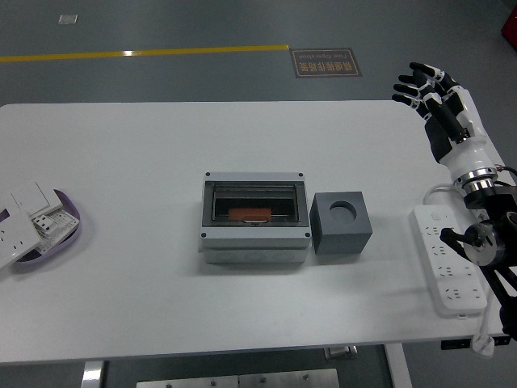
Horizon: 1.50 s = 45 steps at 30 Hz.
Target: Pick up the cylinder from the cube,place it in the box,flap close box
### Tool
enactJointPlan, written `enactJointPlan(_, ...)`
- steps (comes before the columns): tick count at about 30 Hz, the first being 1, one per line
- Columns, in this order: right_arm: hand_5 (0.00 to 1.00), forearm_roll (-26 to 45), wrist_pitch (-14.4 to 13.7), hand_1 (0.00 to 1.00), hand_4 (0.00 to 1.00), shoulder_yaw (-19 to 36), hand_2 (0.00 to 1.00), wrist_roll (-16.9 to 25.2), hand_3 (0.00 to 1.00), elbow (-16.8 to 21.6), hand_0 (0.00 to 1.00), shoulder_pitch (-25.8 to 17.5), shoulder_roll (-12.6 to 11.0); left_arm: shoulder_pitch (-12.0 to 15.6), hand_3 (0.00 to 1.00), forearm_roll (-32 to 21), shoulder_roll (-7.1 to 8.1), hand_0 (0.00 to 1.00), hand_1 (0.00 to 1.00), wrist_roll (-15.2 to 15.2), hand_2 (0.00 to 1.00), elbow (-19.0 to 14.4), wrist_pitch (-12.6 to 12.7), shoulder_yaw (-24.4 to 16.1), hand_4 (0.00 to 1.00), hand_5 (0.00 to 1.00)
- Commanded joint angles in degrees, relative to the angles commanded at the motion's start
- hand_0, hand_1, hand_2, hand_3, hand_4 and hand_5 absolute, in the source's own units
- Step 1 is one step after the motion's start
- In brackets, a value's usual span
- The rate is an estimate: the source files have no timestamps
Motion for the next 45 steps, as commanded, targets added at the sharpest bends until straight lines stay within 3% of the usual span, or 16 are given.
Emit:
enactJointPlan(24, 0.378, 0.48, -0.45, 0.605, 0.792, -1.98, 0.589, -0.13, 0.644, -0.39, 0.670, -1.07, 0.27, 0.58, 0.639, 0.04, -0.80, 0.592, 0.628, -0.08, 0.624, 0.17, 0.00, -1.30, 0.703, 0.219)
enactJointPlan(45, 0.437, 1.04, -0.62, 0.599, 0.782, -4.40, 0.583, 0.19, 0.636, -0.10, 0.665, -0.79, 0.55, 0.59, 0.639, 0.02, -1.00, 0.592, 0.628, -0.09, 0.625, 0.12, 0.01, -1.47, 0.703, 0.217)
